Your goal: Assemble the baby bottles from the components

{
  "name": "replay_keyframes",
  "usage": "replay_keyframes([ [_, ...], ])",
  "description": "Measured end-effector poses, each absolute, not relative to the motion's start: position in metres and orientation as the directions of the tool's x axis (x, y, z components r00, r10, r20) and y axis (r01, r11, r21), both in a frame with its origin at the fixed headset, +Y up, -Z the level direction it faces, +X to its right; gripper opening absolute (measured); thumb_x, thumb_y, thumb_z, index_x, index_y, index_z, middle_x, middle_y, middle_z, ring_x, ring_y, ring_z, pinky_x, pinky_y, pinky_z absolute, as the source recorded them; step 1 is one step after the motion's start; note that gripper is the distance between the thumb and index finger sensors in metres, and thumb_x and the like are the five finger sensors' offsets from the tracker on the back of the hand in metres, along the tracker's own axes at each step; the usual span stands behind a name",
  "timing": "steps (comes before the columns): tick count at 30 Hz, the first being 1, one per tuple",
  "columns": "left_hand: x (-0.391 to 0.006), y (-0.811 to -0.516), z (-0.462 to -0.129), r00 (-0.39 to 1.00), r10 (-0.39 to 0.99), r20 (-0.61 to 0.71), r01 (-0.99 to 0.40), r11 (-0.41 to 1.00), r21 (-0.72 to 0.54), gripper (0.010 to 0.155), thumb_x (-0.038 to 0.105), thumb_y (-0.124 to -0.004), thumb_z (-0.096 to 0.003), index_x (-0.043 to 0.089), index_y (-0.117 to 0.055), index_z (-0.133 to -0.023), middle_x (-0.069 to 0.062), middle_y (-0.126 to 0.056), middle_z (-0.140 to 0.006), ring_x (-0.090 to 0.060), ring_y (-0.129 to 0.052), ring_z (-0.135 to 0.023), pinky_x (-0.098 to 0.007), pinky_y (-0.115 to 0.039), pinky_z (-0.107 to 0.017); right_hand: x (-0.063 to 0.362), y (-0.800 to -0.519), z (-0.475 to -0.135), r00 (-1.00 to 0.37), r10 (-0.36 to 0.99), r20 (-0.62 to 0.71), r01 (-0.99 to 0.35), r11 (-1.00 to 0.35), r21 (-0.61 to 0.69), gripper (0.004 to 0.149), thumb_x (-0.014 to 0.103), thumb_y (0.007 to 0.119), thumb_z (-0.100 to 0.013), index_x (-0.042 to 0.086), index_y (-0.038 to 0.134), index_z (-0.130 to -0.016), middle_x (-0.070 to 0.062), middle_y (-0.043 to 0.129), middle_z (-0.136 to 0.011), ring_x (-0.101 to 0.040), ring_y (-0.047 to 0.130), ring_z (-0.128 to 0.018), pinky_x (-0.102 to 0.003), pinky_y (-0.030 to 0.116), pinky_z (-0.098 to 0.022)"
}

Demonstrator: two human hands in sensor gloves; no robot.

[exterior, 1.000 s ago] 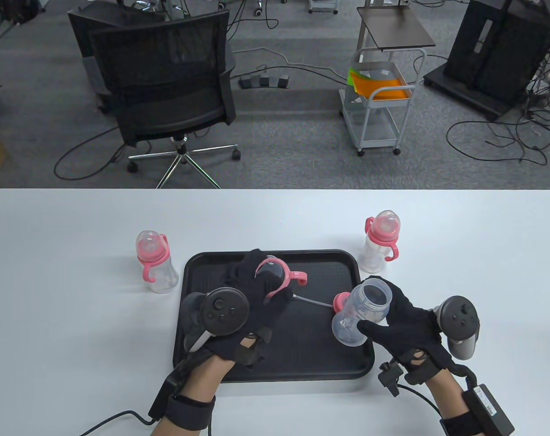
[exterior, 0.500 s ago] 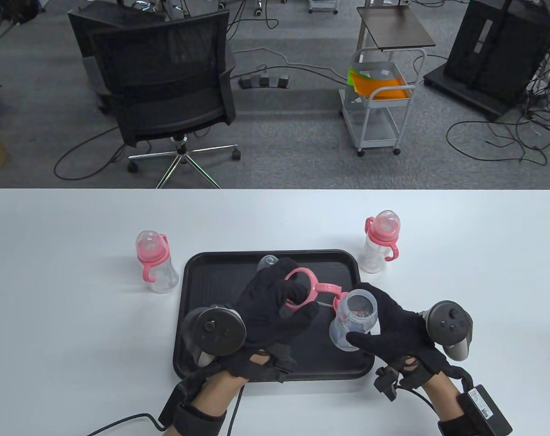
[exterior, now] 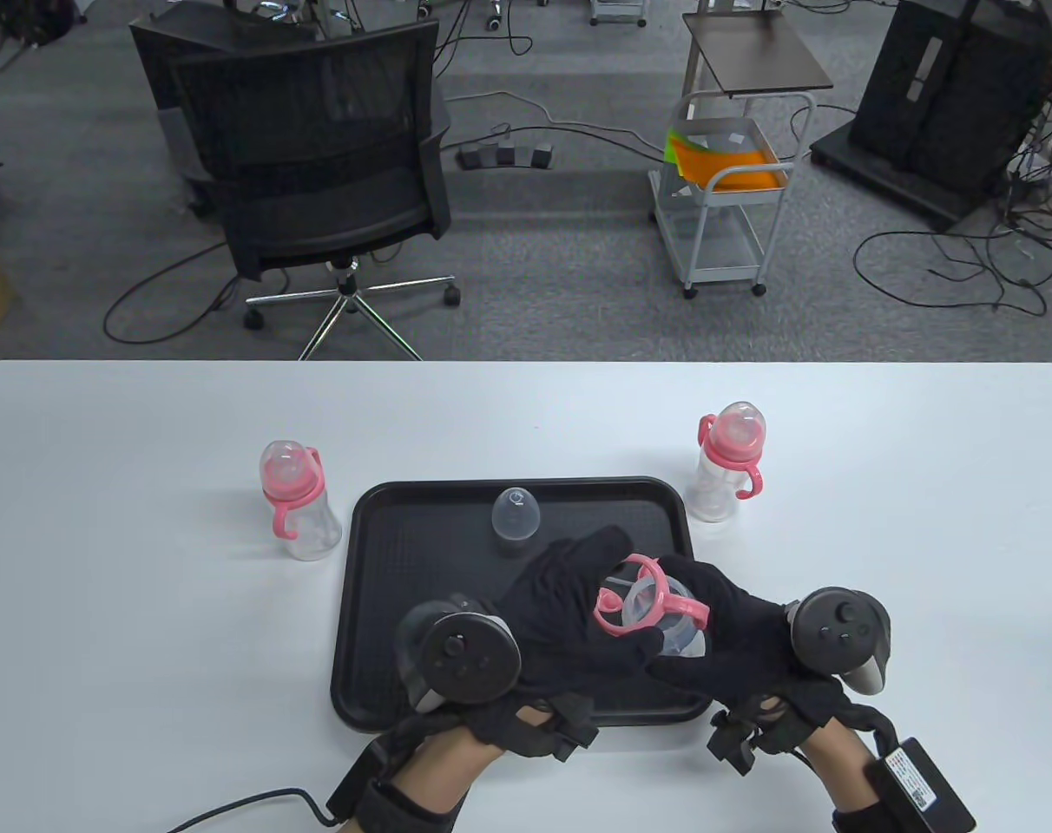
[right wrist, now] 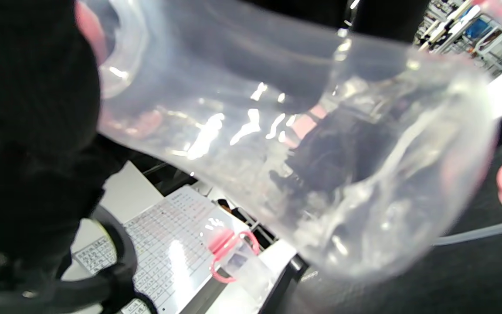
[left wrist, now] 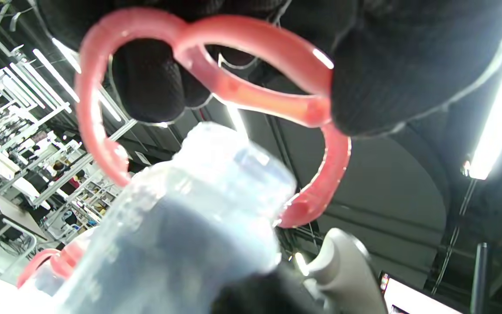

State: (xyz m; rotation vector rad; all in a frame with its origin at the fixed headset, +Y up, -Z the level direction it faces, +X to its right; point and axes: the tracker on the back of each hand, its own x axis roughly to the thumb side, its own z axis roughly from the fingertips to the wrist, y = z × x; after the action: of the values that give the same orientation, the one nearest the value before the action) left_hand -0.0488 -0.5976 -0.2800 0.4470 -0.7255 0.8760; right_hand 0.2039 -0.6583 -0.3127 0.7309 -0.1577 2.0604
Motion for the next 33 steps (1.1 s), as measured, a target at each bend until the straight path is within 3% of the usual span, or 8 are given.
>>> replay_keyframes([
  [18, -0.034, -0.607, -0.278, 0.465, 0.505, 0.727, -0.766, 0.642, 0.044, 0.099, 0.064, -0.105, -0.0337, 0.013, -0.063, -0.108, -0.016, -0.076, -0.103, -0.040, -0.093, -0.087, -0.064, -0.063, -0.075, 0.206, -0.655, -0.311, -0.391, 0.740, 0.548, -0.824, -0.546, 0.149, 0.097, 0.057, 0.103, -0.026, 0.017, 0.062, -0.104, -0.013, 0.072, -0.096, -0.039, 0.083, -0.086, -0.067, 0.066, -0.069],
  [22, -0.032, -0.608, -0.278, 0.455, 0.510, 0.730, -0.763, 0.646, 0.023, 0.095, 0.059, -0.105, -0.0357, 0.016, -0.063, -0.109, -0.014, -0.073, -0.107, -0.040, -0.090, -0.092, -0.063, -0.063, -0.075, 0.208, -0.656, -0.313, -0.340, 0.766, 0.545, -0.825, -0.521, 0.219, 0.096, 0.055, 0.105, -0.025, 0.018, 0.064, -0.103, -0.013, 0.073, -0.096, -0.039, 0.082, -0.086, -0.068, 0.066, -0.068],
  [28, -0.033, -0.612, -0.286, 0.424, 0.609, 0.670, -0.752, 0.649, -0.115, 0.094, 0.062, -0.104, -0.0366, 0.020, -0.062, -0.110, -0.011, -0.073, -0.109, -0.042, -0.088, -0.094, -0.065, -0.063, -0.074, 0.208, -0.655, -0.313, -0.366, 0.735, 0.571, -0.806, -0.557, 0.200, 0.095, 0.055, 0.105, -0.026, 0.018, 0.065, -0.104, -0.011, 0.074, -0.097, -0.037, 0.084, -0.087, -0.066, 0.067, -0.069],
  [31, -0.035, -0.617, -0.291, 0.424, 0.662, 0.618, -0.739, 0.648, -0.187, 0.092, 0.063, -0.102, -0.0379, 0.027, -0.059, -0.111, -0.003, -0.066, -0.114, -0.048, -0.072, -0.102, -0.070, -0.058, -0.074, 0.206, -0.656, -0.312, -0.368, 0.734, 0.570, -0.810, -0.554, 0.192, 0.096, 0.054, 0.105, -0.025, 0.016, 0.065, -0.103, -0.011, 0.075, -0.097, -0.036, 0.085, -0.087, -0.064, 0.068, -0.070],
  [33, -0.034, -0.624, -0.294, 0.367, 0.760, 0.537, -0.752, 0.582, -0.310, 0.092, 0.063, -0.100, -0.0396, 0.033, -0.052, -0.112, -0.011, -0.051, -0.118, -0.057, -0.060, -0.104, -0.074, -0.054, -0.072, 0.205, -0.656, -0.311, -0.360, 0.737, 0.572, -0.822, -0.541, 0.180, 0.096, 0.055, 0.105, -0.024, 0.017, 0.065, -0.103, -0.010, 0.076, -0.096, -0.035, 0.087, -0.087, -0.062, 0.070, -0.070],
])
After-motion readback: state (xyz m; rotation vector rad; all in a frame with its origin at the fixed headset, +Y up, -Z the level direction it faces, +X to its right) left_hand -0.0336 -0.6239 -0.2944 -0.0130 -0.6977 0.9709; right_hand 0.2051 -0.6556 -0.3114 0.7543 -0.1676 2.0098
